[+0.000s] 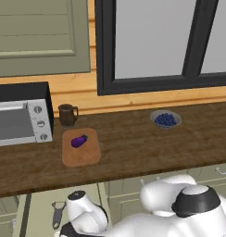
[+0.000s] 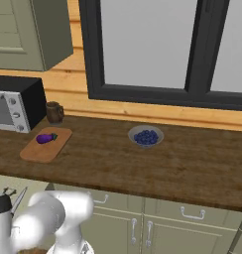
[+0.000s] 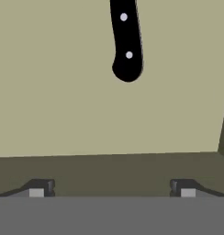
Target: Place the appropriate cutting tool for cutting the eggplant skin on the cutting board.
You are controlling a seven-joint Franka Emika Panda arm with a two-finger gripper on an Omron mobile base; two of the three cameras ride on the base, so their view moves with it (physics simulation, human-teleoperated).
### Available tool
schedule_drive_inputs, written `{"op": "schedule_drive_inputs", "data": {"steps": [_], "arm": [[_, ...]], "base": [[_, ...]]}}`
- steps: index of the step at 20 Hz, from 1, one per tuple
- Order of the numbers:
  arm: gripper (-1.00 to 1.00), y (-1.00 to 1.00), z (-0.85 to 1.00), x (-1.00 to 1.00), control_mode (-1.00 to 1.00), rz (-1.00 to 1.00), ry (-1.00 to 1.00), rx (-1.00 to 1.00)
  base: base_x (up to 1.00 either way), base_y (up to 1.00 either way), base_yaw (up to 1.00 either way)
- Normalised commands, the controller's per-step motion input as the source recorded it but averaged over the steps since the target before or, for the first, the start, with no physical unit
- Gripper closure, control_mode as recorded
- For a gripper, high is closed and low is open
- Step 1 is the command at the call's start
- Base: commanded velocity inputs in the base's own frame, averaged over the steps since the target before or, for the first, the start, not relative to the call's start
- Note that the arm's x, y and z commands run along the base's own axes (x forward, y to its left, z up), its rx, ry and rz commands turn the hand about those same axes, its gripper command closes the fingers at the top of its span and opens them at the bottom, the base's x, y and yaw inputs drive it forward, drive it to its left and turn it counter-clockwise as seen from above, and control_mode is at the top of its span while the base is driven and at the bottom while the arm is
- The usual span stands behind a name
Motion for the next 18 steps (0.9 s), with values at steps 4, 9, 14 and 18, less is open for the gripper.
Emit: {"op": "schedule_drive_inputs", "data": {"steps": [4,9,14,18], "arm": [[-1.0,0.01,0.41,-0.64,-1.0,-0.09,0.0,0.0],[-1.0,0.25,0.37,0.5,-1.0,-0.17,-0.07,-0.12],[-1.0,0.74,0.35,0.85,-1.0,-0.19,-0.08,-0.26],[-1.0,0.66,0.2,0.87,-1.0,-0.2,0.0,-0.22]], "base": [[0.0,0.0,0.0],[0.0,0.0,0.0],[0.0,0.0,0.0],[0.0,0.0,0.0]]}}
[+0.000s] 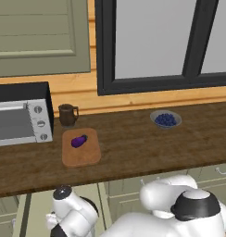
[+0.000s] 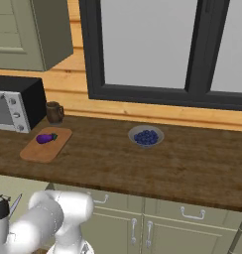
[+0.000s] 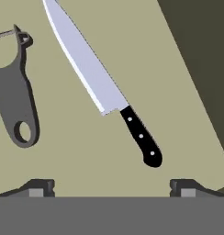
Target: Place the appropriate cutting tool for cutting the eggplant skin on the cutting board.
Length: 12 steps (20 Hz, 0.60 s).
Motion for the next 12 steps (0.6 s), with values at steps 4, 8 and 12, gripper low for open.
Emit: {"op": "schedule_drive_inputs", "data": {"steps": [4,8,12], "arm": [[-1.0,0.15,0.02,0.21,-1.0,-0.03,0.0,-0.09],[-1.0,0.09,-0.04,0.23,-1.0,0.02,0.01,-0.01],[-1.0,0.02,-0.21,0.07,-1.0,0.1,0.01,0.0]], "base": [[0.0,0.0,0.0],[0.0,0.0,0.0],[0.0,0.0,0.0]]}}
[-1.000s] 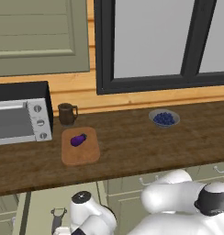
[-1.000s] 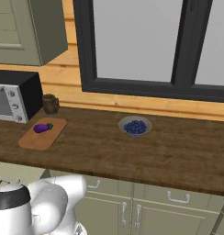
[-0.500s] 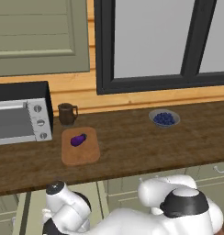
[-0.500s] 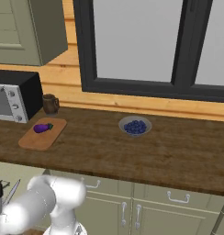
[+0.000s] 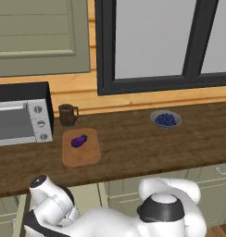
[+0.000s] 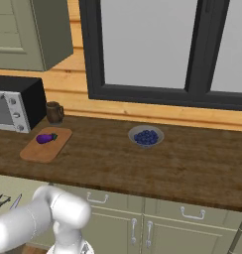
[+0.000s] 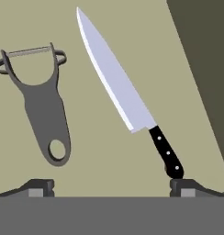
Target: Place the appropriate cutting tool for cutting the eggplant skin on the cutting board.
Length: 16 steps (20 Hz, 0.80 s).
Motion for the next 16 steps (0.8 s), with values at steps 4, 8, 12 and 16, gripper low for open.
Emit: {"op": "schedule_drive_inputs", "data": {"steps": [4,8,12,16], "arm": [[-1.0,0.0,-0.44,0.04,-1.0,0.09,0.0,0.01],[-1.0,0.07,-0.41,0.16,-1.0,0.05,0.0,0.01],[-1.0,0.12,-0.3,0.34,-1.0,0.0,0.0,0.03],[-1.0,0.15,-0.33,0.34,-1.0,0.0,0.0,0.04]], "base": [[0.0,0.0,0.0],[0.0,0.0,0.0],[0.0,0.0,0.0],[0.0,0.0,0.0]]}}
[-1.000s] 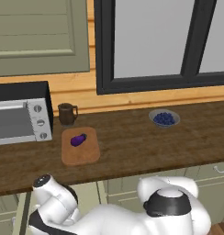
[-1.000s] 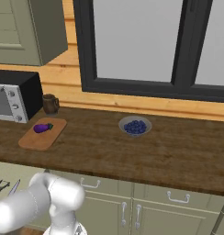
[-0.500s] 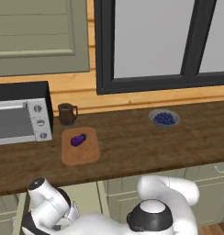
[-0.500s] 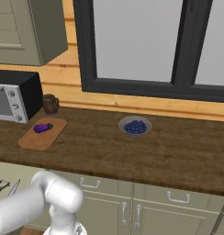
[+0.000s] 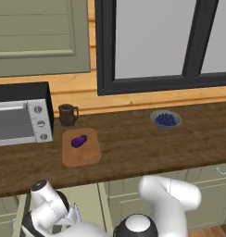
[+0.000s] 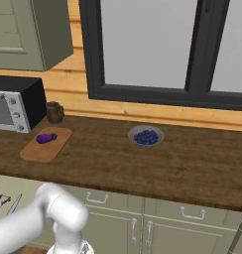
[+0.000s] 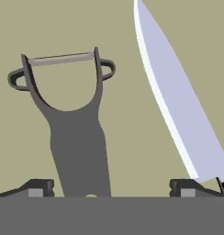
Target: Place the appropriate cutting tool for cutting the eggplant skin on the cutting board.
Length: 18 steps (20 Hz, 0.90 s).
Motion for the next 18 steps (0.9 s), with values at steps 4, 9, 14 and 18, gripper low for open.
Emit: {"op": "schedule_drive_inputs", "data": {"steps": [4,9,14,18], "arm": [[-1.0,0.0,-0.32,0.18,-1.0,0.0,0.0,0.05],[-1.0,0.0,-0.42,0.02,-1.0,0.0,0.0,0.05],[-1.0,0.03,-0.39,0.0,-1.0,0.0,0.0,0.02],[1.0,0.0,-0.64,-0.16,-1.0,0.0,0.0,0.0]], "base": [[0.0,0.0,0.0],[0.0,0.0,0.0],[0.0,0.0,0.0],[0.0,0.0,0.0]]}}
